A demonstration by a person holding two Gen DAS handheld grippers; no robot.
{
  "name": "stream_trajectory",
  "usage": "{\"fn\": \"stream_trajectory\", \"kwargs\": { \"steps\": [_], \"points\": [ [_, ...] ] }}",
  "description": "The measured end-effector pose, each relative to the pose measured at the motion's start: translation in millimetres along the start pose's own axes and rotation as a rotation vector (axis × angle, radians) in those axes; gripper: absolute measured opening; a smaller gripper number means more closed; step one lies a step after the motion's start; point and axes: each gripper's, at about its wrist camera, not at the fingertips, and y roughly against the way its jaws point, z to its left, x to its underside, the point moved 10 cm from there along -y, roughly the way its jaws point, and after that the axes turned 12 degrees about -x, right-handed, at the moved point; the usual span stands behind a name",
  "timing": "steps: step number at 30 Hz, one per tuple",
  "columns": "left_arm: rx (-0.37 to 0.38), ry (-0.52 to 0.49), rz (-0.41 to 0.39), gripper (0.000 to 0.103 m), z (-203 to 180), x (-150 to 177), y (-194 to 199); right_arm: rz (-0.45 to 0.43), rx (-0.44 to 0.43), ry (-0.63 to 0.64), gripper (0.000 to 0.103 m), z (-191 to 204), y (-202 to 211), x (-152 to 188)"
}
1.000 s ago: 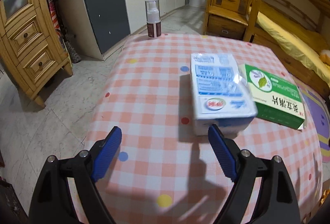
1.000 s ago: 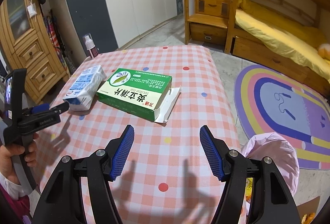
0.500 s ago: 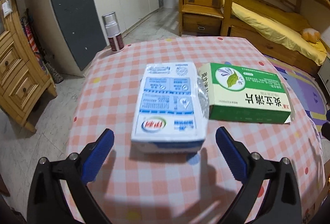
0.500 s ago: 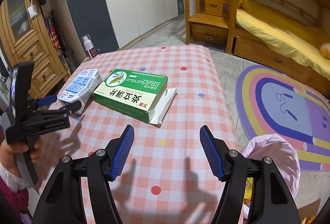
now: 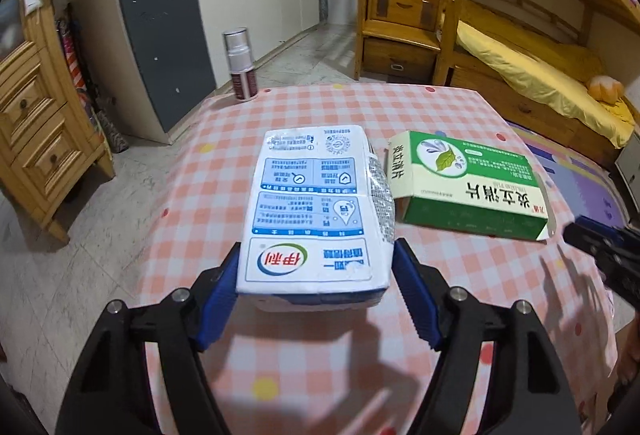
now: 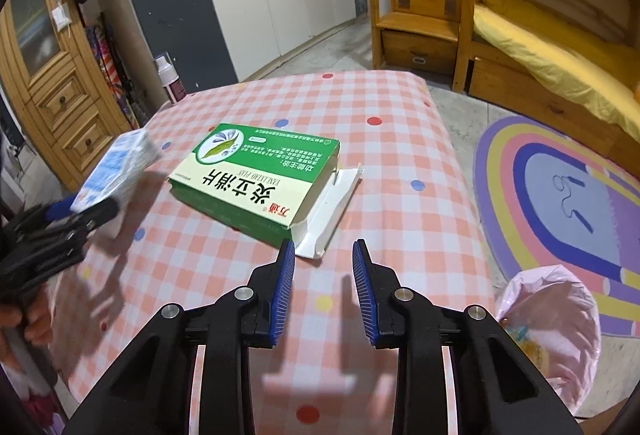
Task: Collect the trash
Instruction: 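Grasp the white milk carton with the left tool, then grasp the green medicine box with right tool while left tool lifts the carton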
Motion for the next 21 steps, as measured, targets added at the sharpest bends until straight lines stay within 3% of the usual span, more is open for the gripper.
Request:
{"fn": "stream_trajectory", "kwargs": {
  "steps": [5,6,7,13,21],
  "points": [
    [0.006,0.015,0.009,0.071,3,11,8,0.037,0.003,-0.031,0.028,-4,-19,2],
    [0.01,0.016,0.014,0.071,2,13,9,0.045,-0.004,-0.042,0.023,-4,-21,3],
    [0.013,0.014,0.019,0.071,1,16,10,0.051,-0.011,-0.054,0.007,-4,-22,6],
    [0.028,0.007,0.007,0.071,-2,23,23,-0.002,-0.023,-0.059,0.004,6,8,10],
    [0.04,-0.01,-0.023,0.071,-8,30,53,-0.153,-0.103,-0.105,0.002,24,83,8]
  ]
}}
